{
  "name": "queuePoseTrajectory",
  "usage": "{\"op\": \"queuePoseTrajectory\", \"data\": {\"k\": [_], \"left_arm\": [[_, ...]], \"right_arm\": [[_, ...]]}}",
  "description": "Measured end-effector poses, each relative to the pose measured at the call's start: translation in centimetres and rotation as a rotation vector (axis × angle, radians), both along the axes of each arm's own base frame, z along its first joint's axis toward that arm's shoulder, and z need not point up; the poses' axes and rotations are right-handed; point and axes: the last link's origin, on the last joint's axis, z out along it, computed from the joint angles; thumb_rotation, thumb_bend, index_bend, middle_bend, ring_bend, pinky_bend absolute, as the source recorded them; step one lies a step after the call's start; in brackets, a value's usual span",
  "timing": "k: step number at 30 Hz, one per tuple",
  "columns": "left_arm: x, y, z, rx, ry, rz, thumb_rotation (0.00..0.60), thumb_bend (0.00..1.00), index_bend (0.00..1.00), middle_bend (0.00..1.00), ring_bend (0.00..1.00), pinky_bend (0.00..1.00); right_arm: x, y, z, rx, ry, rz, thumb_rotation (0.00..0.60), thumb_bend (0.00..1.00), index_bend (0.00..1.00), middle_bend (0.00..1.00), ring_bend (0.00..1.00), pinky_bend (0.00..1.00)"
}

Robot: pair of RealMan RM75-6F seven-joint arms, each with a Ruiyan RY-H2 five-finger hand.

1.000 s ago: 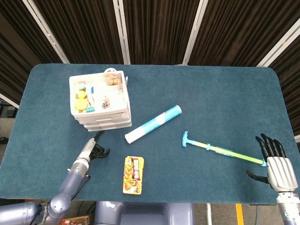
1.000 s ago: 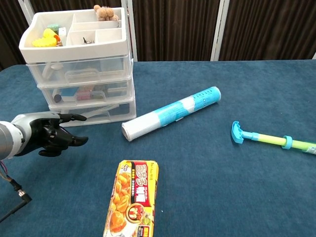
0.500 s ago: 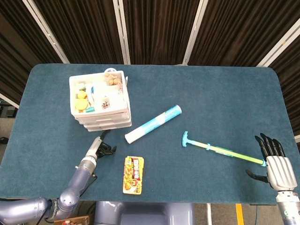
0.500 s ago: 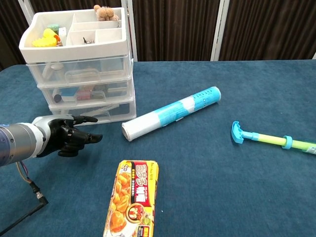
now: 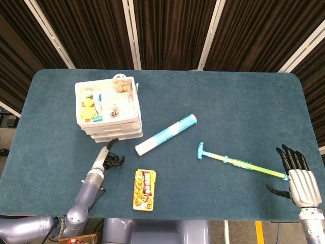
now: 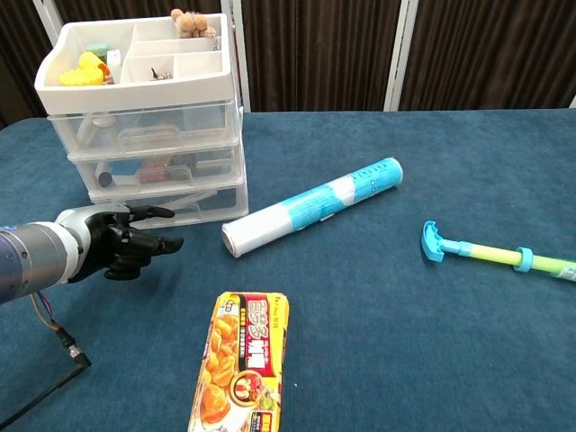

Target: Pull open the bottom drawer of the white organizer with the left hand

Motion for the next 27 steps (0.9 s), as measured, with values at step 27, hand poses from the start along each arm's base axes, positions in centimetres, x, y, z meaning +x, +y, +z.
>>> {"op": "queuePoseTrajectory", "data": {"k": [27], "left_arm": [[0.6, -0.2, -1.5, 0.007, -0.146, 0.077, 0.600, 0.44, 0.04, 0.98, 0.95, 0.97]], "right_arm": [[0.2, 0.2, 0.0, -0.002, -0.011, 0.002, 0.600, 0.09, 0.00, 0.00, 0.00, 0.00]]}}
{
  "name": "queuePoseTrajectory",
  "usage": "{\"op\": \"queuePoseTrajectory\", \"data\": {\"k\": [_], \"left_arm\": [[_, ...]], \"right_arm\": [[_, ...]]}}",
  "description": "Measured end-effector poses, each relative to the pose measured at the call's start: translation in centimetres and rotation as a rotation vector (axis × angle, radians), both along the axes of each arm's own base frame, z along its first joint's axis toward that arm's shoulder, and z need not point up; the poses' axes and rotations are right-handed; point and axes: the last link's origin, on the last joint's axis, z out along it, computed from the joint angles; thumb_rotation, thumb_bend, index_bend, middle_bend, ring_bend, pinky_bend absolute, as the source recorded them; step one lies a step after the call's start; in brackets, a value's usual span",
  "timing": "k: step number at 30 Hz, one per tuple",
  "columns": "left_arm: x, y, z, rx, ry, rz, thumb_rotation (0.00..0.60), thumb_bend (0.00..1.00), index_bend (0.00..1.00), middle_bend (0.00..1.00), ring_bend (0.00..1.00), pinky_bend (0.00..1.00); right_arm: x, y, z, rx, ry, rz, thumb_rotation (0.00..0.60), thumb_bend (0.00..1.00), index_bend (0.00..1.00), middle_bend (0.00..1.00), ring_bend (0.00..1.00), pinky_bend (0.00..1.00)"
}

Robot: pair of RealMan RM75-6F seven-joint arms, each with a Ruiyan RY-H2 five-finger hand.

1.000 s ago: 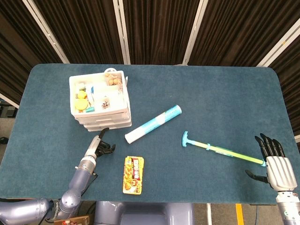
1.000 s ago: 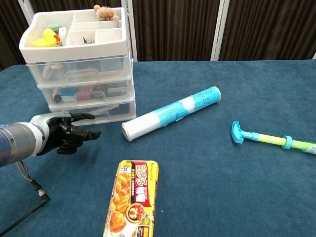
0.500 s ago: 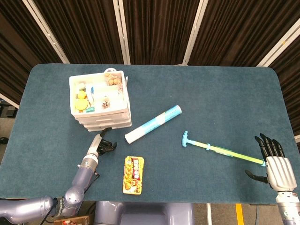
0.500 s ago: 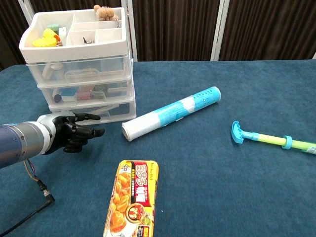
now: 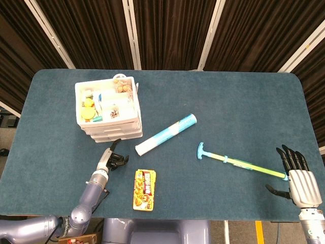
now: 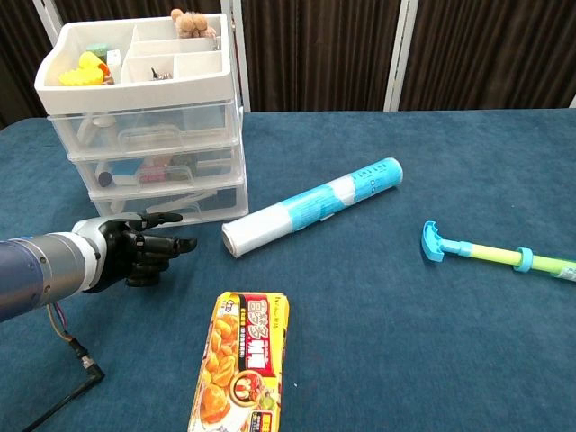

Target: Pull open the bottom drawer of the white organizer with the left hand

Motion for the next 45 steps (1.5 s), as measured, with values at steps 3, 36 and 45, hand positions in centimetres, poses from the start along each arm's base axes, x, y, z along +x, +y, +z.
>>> {"op": "queuePoseTrajectory", "data": {"k": [3, 36, 45], "left_arm": [[0.0, 0.1, -0.2, -0.002, -0.006, 0.006, 0.600, 0.44, 0.04, 0.98, 0.95, 0.97], [0.6, 1.0, -0.9, -0.041, -0.015, 0.012, 0.600, 0.44, 0.21, 0.98, 0.95, 0.97], [-0.7, -0.5, -0.7, -0.077, 0.007, 0.004, 0.600, 0.44, 0.21, 0.98, 0.95, 0.97]], "right_arm": [[0.0, 0.0, 0.0, 0.000, 0.001, 0.002, 0.600, 0.09, 0.00, 0.00, 0.00, 0.00], [0.1, 0.1, 0.0, 0.003, -0.001, 0.007, 0.600, 0.09, 0.00, 0.00, 0.00, 0.00], [0.1, 0.1, 0.0, 0.000, -0.001, 0.007, 0.600, 0.09, 0.00, 0.00, 0.00, 0.00]]}}
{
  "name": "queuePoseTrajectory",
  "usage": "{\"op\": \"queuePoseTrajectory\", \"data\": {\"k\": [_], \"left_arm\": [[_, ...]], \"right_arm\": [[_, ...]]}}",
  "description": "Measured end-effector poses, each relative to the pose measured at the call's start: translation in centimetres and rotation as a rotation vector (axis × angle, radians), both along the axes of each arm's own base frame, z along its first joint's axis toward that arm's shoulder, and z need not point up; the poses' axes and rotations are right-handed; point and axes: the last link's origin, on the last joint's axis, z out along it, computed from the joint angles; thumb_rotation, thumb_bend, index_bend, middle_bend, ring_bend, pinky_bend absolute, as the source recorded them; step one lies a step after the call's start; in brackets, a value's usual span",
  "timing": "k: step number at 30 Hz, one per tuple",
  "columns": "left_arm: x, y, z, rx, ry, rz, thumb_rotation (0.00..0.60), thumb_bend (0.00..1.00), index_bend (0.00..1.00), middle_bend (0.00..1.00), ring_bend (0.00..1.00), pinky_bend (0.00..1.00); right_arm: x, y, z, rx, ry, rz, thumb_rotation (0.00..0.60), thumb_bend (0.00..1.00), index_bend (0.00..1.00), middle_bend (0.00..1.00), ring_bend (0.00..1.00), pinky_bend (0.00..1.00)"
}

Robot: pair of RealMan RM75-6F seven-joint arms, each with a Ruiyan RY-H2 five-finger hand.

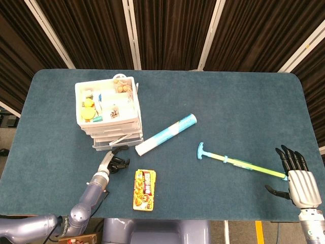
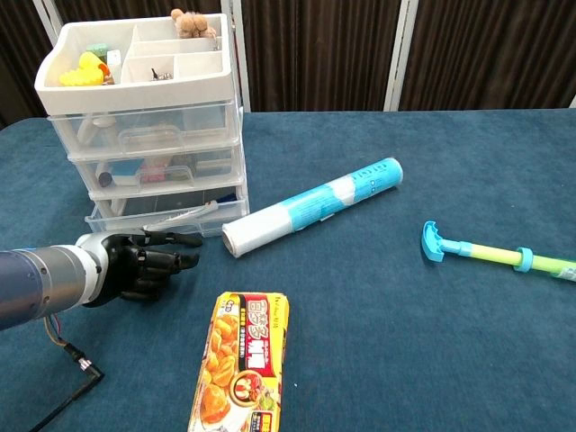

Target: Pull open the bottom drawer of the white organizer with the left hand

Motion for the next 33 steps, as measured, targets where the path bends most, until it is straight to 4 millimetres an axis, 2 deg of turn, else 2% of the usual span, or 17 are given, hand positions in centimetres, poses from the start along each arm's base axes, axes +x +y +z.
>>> {"op": "queuePoseTrajectory", "data": {"k": [15, 26, 33], "left_arm": [[-1.2, -1.2, 2.2, 0.024, 0.186, -0.227, 0.600, 0.44, 0.20, 0.98, 0.95, 0.97], [0.4, -0.6, 5.2, 0.225, 0.427, -0.425, 0.600, 0.46, 0.23, 0.99, 0.96, 0.97], [0.4, 0.0, 5.2, 0.208, 0.532, -0.421, 0.600, 0.46, 0.22, 0.99, 0.96, 0.97]], "right_arm": [[0.0, 0.0, 0.0, -0.002, 0.001, -0.003, 0.600, 0.09, 0.00, 0.00, 0.00, 0.00], [0.0, 0.0, -0.1, -0.001, 0.002, -0.005, 0.600, 0.09, 0.00, 0.00, 0.00, 0.00], [0.0, 0.0, 0.0, 0.000, 0.001, -0.006, 0.600, 0.09, 0.00, 0.00, 0.00, 0.00]]}}
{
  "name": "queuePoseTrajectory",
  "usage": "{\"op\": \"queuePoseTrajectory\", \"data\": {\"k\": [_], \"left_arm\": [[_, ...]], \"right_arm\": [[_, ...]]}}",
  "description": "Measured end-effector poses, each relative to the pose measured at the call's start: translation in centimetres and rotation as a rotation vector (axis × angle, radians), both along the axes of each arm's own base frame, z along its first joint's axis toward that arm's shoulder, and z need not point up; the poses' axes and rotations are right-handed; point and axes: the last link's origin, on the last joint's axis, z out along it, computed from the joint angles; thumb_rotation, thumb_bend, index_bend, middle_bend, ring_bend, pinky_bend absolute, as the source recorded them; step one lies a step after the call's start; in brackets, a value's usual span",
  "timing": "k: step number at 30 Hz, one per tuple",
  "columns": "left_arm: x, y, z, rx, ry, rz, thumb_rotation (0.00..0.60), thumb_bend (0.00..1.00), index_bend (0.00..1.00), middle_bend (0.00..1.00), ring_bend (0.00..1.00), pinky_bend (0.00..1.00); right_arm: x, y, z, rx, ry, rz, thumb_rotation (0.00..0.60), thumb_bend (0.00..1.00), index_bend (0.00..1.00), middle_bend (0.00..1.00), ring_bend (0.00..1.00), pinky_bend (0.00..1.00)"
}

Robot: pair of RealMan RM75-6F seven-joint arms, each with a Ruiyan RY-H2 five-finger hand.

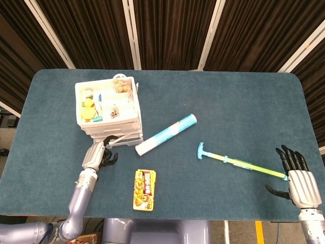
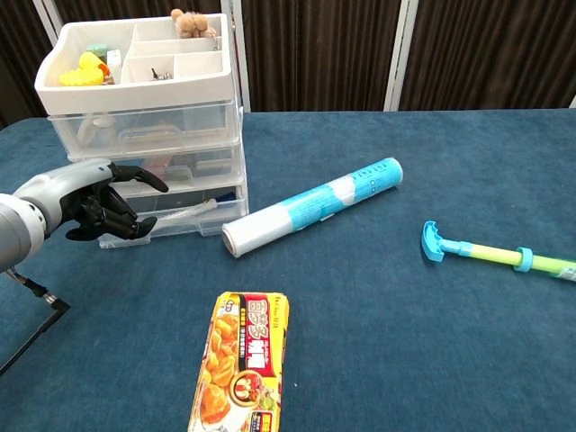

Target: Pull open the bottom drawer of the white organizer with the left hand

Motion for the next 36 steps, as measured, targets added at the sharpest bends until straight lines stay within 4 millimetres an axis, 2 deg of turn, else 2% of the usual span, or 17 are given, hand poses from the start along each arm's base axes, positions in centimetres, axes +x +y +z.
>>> {"op": "queuePoseTrajectory", "data": {"k": [8, 14, 23, 36], "left_arm": [[-0.8, 0.5, -0.4, -0.068, 0.116, 0.093, 0.600, 0.46, 0.21, 0.99, 0.96, 0.97], [-0.6, 0.3, -0.7, -0.126, 0.156, 0.124, 0.600, 0.47, 0.22, 0.99, 0.96, 0.98], [-0.4, -0.1, -0.7, -0.173, 0.172, 0.134, 0.600, 0.49, 0.29, 1.00, 0.96, 0.98], [-0.4, -1.8, 0.1, -0.197, 0.134, 0.111, 0.600, 0.49, 0.31, 1.00, 0.97, 0.98]], "right_arm": [[0.0, 0.0, 0.0, 0.002, 0.002, -0.002, 0.600, 0.09, 0.00, 0.00, 0.00, 0.00], [0.0, 0.0, -0.1, 0.003, 0.002, -0.002, 0.600, 0.09, 0.00, 0.00, 0.00, 0.00], [0.0, 0.0, 0.0, 0.003, 0.002, -0.002, 0.600, 0.09, 0.00, 0.00, 0.00, 0.00], [0.0, 0.1, -0.1, 0.003, 0.004, -0.001, 0.600, 0.09, 0.00, 0.00, 0.00, 0.00]]}}
